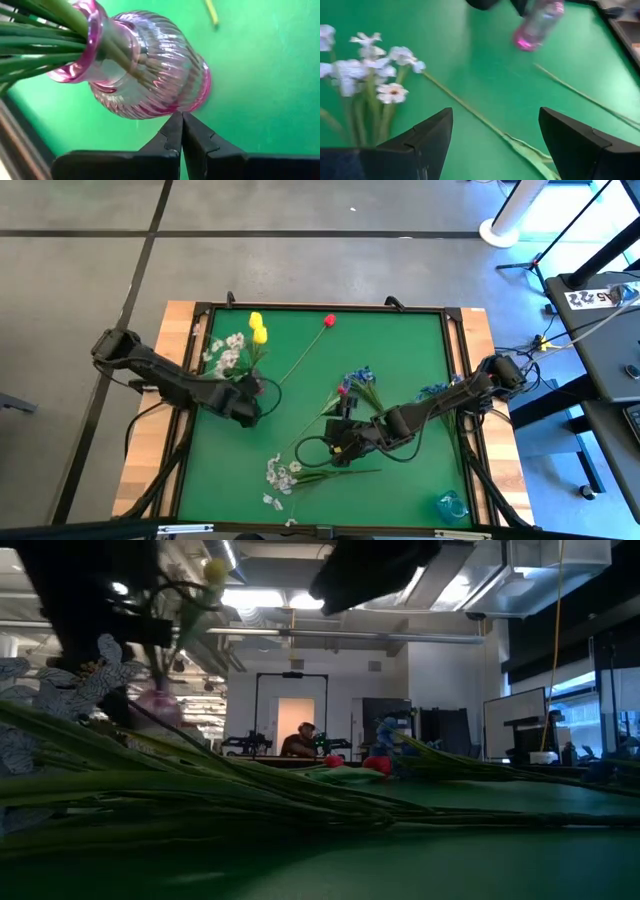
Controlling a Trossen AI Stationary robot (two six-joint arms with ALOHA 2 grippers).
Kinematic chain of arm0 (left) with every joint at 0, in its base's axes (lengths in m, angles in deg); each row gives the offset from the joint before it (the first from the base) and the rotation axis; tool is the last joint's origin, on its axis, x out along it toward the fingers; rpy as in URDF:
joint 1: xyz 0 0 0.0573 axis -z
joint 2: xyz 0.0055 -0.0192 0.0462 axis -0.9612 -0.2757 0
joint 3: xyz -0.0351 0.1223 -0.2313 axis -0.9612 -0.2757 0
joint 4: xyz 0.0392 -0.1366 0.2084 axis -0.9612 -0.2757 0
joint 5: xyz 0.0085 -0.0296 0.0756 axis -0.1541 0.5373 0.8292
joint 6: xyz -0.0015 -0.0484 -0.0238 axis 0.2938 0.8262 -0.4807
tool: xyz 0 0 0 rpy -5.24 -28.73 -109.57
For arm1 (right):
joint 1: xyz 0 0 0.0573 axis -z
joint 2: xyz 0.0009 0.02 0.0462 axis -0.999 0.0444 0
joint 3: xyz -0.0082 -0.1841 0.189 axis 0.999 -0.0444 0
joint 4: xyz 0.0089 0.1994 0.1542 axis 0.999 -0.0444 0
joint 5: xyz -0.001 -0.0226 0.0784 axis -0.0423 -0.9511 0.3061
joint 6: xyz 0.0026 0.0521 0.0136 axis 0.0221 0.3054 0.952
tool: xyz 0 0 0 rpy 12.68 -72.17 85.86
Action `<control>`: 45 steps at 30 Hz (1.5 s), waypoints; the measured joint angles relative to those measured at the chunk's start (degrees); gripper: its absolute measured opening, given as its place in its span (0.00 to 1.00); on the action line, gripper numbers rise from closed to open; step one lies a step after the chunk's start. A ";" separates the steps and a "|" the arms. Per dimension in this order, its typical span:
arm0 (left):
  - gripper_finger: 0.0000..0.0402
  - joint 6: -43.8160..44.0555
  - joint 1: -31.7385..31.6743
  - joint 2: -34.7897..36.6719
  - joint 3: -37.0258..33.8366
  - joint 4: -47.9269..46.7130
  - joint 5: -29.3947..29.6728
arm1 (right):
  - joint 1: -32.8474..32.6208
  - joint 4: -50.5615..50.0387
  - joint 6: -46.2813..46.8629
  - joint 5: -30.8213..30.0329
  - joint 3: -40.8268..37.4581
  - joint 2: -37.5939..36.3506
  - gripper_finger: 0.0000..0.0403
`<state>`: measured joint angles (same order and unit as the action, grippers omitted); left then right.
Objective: Sort flowers into vase by color
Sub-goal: Move the purple vase to the top left of the table, then put the white flower into the purple vase
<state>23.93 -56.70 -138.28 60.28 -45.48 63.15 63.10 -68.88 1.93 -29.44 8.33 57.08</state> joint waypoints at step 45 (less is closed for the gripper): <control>0.25 -41.11 28.21 22.36 -1.25 57.01 9.95 | 1.59 9.30 -16.24 26.43 -0.96 14.73 0.05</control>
<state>-17.19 -28.49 -115.91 59.03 11.52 73.10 64.69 -59.58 -14.31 -3.01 7.36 71.82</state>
